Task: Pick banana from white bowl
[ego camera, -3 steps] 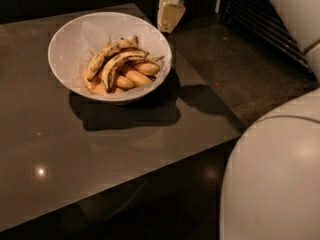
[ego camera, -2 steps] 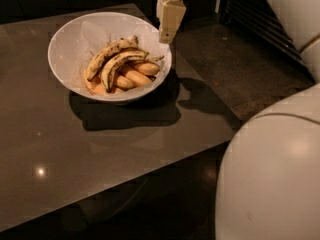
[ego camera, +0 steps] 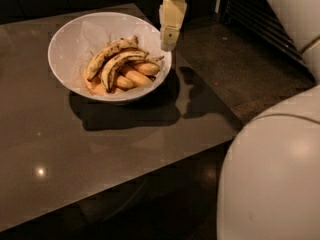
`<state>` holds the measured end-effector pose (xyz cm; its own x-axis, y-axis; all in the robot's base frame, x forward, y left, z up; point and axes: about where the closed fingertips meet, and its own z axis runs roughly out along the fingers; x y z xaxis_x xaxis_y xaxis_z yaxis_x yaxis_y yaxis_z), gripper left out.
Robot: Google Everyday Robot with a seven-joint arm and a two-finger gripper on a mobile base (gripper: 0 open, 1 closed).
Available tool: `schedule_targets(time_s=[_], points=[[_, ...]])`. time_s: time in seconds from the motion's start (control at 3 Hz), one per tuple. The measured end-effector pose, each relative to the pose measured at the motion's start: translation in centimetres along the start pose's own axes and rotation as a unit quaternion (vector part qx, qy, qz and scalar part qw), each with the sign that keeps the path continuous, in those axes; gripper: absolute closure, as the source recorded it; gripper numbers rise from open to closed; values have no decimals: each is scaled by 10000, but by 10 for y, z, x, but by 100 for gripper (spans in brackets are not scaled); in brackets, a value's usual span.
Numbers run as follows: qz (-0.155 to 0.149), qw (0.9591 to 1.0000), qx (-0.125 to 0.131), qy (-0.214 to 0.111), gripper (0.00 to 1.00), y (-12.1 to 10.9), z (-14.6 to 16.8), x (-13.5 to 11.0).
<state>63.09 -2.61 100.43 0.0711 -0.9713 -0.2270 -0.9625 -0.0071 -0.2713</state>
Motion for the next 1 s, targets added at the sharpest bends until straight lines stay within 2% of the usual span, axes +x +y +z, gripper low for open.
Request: schedule_targets(time_s=[0.33,1.0], points=[[-65,9999,4,-89,0,-1,4,-2],[-191,9987,-348,-312,0,21,23,-16]])
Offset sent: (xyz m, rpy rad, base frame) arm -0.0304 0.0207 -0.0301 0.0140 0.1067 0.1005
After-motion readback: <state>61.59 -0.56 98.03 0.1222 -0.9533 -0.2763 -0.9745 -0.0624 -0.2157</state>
